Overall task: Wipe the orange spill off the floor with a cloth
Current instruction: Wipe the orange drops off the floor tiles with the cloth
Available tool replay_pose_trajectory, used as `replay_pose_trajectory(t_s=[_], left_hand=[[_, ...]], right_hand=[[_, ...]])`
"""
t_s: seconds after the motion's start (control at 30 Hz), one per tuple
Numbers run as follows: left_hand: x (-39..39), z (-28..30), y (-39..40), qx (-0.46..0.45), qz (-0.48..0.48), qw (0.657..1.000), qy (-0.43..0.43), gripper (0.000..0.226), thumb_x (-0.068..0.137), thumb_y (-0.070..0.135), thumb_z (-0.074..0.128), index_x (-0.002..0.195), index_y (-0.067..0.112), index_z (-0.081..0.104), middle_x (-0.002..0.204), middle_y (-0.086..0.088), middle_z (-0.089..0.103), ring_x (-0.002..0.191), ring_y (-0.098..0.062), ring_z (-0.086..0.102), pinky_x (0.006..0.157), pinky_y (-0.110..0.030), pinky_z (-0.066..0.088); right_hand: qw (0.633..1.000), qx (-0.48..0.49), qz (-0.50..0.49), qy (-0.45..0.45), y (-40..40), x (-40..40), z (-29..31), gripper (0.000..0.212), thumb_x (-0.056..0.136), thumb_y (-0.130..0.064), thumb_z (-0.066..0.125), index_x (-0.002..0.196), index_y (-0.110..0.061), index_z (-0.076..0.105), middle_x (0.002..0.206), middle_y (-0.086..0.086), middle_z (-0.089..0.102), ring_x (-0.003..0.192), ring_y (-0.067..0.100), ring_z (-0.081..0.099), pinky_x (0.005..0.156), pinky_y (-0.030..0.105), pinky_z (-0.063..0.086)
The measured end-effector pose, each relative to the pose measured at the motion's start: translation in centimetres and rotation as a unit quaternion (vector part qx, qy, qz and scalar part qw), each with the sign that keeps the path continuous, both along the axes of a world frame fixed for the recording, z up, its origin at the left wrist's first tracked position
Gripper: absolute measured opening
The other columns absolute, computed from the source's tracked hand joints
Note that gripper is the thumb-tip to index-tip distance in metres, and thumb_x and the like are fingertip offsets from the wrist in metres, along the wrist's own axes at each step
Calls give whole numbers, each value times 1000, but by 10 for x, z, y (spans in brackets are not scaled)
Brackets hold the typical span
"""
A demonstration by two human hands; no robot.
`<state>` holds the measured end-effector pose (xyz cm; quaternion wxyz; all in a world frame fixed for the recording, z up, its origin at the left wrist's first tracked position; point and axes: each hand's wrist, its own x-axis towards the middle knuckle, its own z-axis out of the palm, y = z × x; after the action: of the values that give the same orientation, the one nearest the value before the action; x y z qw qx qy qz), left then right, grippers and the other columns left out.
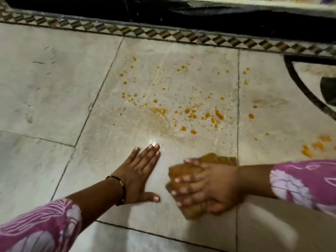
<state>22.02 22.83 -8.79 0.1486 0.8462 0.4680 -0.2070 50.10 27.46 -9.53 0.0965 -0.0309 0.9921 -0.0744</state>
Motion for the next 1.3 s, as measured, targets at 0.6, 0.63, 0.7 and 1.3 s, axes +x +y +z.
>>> replay_pose_trajectory(t_s=[0.6,0.63,0.7,1.3], left_hand=[[2,-13,-10,65,42,991,-109,115,71,85,42,148,2,25,158,-13,17,146,-26,15,114,-52,17],[2,-13,-10,65,43,991,-106,115,70,85,42,148,2,25,158,-13,17,146,-26,15,114,-52,17],[2,-12,-10,64,43,992,-97,115,70,85,42,148,2,24,158,-13,17,147,-25,15,114,-53,17],[5,-9,-10,63,48,991,-106,111,73,83,40,149,3,23,158,-12,17,147,-26,15,113,-57,20]], right_hand=[[978,8,-201,48,-29,-14,-10,66,89,-52,38,149,-28,26,157,-4,21,146,19,13,109,64,5],[974,21,-220,43,-17,-21,-10,68,87,-53,39,149,-28,26,157,-3,22,145,20,15,109,63,6],[954,46,-296,28,2,-14,-8,69,86,-55,37,148,-26,29,155,0,25,143,21,20,111,60,8],[947,53,-317,3,-6,15,-4,61,89,-61,32,144,-34,36,153,-3,31,143,21,21,111,60,7]])
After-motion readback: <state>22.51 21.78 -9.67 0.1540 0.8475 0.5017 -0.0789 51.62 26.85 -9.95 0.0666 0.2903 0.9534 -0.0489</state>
